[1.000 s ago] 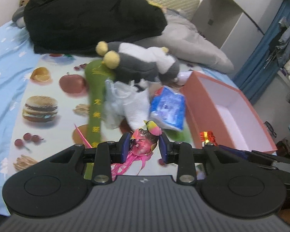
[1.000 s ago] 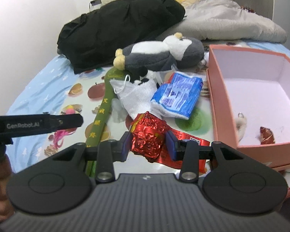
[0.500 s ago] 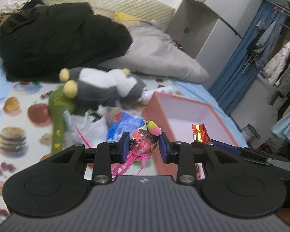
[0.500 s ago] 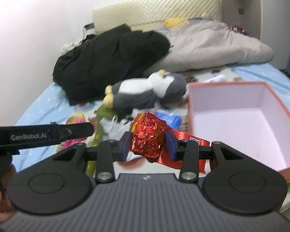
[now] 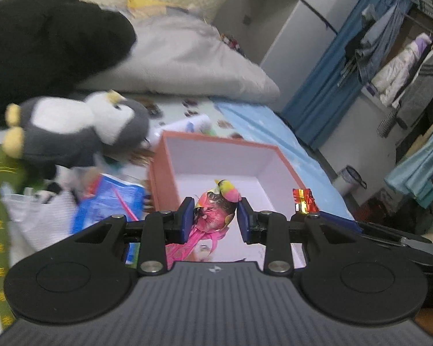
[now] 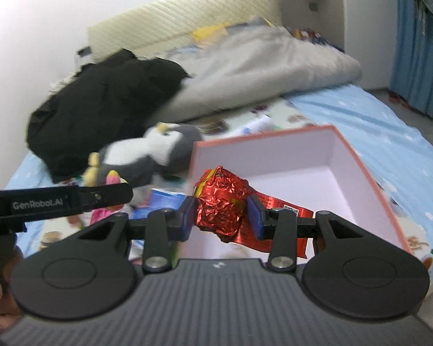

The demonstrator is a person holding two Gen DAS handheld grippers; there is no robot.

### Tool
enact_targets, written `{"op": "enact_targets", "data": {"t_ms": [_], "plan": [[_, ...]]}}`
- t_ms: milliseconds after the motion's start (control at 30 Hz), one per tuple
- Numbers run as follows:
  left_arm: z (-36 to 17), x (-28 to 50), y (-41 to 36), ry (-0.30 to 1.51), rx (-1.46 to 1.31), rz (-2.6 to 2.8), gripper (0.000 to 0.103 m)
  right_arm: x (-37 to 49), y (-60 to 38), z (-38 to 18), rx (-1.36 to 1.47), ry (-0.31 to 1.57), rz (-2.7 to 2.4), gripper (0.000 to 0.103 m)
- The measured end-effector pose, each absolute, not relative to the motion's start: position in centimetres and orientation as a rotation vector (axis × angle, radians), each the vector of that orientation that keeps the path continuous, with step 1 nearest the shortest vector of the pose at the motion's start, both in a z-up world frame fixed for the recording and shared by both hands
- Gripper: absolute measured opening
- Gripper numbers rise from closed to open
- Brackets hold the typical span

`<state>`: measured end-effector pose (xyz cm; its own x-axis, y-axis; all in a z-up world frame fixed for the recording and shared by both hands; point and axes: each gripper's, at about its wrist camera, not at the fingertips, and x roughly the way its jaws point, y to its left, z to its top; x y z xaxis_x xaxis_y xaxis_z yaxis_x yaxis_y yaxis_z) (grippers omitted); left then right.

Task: Organize soft objects
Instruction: 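Carry the feather toy over the pink box with the left tool while the right carries the candy, then open both tools to drop the feather toy and red candy into the box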

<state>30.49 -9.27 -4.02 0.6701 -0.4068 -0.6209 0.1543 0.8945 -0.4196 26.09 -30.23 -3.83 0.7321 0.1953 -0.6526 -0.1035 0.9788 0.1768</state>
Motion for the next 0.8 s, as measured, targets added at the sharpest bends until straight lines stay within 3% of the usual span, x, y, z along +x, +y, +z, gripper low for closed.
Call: {"op": "enact_targets", "data": {"t_ms": [500, 733, 800], "plan": [[-15.2, 39.4, -18.3, 1.084, -0.322, -0.401, 0.037, 33.9, -37.6, -14.9, 0.247, 1.036, 0.068, 0.043], [-15.4, 40.0, -19.2, 1.078, -0.273, -0.418, 0.039, 34.2, -37.7, -15.7, 0.246, 1.054, 0.073, 0.045], [-15.0, 39.9, -18.9, 1.070, -0.281, -0.421, 0.046, 34.1, -38.1, -15.5, 0.259, 1.052, 0.058, 0.047]]}}
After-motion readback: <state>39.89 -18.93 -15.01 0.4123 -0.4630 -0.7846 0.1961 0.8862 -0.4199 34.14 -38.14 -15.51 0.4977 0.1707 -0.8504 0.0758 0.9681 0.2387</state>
